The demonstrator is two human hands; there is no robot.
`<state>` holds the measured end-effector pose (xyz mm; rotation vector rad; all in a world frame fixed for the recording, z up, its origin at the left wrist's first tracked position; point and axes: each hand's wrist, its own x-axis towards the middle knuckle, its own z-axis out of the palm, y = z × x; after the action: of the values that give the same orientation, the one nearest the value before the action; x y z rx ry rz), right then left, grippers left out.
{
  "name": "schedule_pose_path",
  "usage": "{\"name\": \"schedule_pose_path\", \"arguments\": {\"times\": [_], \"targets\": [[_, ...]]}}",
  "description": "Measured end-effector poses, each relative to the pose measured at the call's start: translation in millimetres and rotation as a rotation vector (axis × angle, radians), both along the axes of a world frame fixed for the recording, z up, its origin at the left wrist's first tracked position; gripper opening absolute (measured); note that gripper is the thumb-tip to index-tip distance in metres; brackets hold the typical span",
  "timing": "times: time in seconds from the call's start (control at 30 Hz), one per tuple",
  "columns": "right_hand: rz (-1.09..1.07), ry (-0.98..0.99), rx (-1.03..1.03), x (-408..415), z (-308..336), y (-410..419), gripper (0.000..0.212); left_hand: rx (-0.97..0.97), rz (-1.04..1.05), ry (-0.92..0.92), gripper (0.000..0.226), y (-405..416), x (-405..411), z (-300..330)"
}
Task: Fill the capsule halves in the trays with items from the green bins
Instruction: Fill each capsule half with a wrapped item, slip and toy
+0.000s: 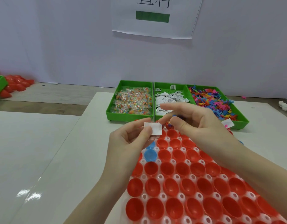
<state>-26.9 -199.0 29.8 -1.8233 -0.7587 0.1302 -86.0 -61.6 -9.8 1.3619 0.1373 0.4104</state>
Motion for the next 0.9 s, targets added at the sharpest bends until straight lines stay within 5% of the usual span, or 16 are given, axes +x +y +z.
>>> {"name": "schedule_pose_path", "arguments": {"times": [0.33, 0.43, 0.6, 0.73, 0.9], "targets": [[0.08, -0.279, -0.144, -12.1, -6.2, 2.5, 0.075, -0.008, -0.063, -0.005, 0.01, -4.6, -2.1, -1.1], [0.152, -0.314, -0.185, -15.1, 7.4, 4.7, 0.056, -0.039, -0.141, 0.004, 0.016, -2.4, -2.6, 0.8], [0.282, -0.056, -0.145, -12.4, -6.6, 1.5, 0.089, -0.123, -0.319, 0.071, 0.028, 9.6, -2.3, 4.5], [0.294, -0.046, -0.214, -5.3, 0.5, 1.9, 0.099, -0.038, -0.368, 0.118, 0.043, 12.5, -3.8, 6.4], [0.195, -0.315, -0.413, -2.9, -0.4, 5.9, 0.116, 0.056, -0.189, 0.051, 0.017, 2.3, -3.1, 2.2]]}}
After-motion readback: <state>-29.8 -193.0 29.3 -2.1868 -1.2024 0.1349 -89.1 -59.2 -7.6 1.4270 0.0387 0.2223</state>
